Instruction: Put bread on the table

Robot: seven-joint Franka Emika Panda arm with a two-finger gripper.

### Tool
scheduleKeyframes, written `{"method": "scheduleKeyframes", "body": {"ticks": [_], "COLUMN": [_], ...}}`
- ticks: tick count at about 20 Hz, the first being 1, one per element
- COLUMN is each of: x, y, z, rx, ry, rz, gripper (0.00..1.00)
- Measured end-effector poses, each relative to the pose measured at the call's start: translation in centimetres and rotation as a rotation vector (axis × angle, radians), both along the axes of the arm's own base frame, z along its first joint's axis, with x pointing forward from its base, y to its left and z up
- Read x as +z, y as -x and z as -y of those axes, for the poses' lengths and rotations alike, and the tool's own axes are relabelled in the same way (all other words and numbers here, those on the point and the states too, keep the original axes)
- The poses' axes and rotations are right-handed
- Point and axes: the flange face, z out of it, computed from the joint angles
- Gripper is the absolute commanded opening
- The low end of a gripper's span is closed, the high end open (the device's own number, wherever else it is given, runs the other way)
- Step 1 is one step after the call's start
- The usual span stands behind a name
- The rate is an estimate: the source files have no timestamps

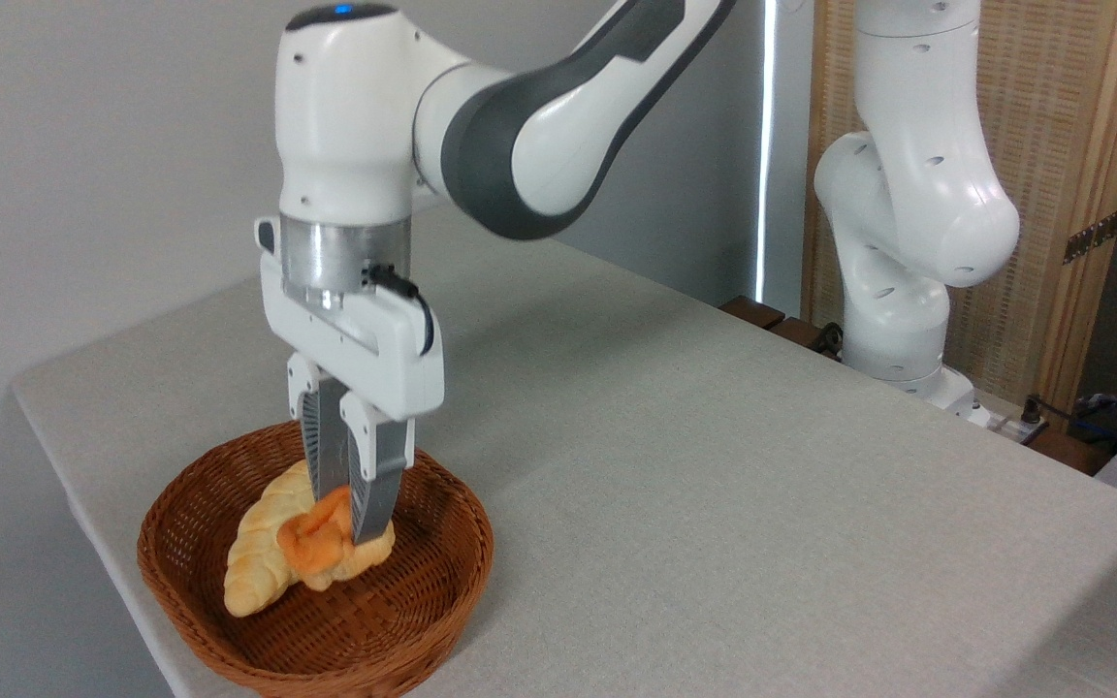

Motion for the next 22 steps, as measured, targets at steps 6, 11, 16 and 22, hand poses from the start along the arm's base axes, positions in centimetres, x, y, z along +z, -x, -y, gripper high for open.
{"method": "scheduleKeyframes", "body": {"ticks": [6,11,16,22], "x": [2.7,2.6,0.5,-1.5], "y": [3.3,6.2,7.8,8.6], "z": [-0.8,-1.2,-0.8,0.6], "rx": [0.010,0.012,-0.019,-0.067], "ry": [0.006,-0.005,-0.015,-0.011], "rz": [-0.139,-0.317,-0.446,-0.495], "gripper": [0.67,0.68,0.74,1.00]}}
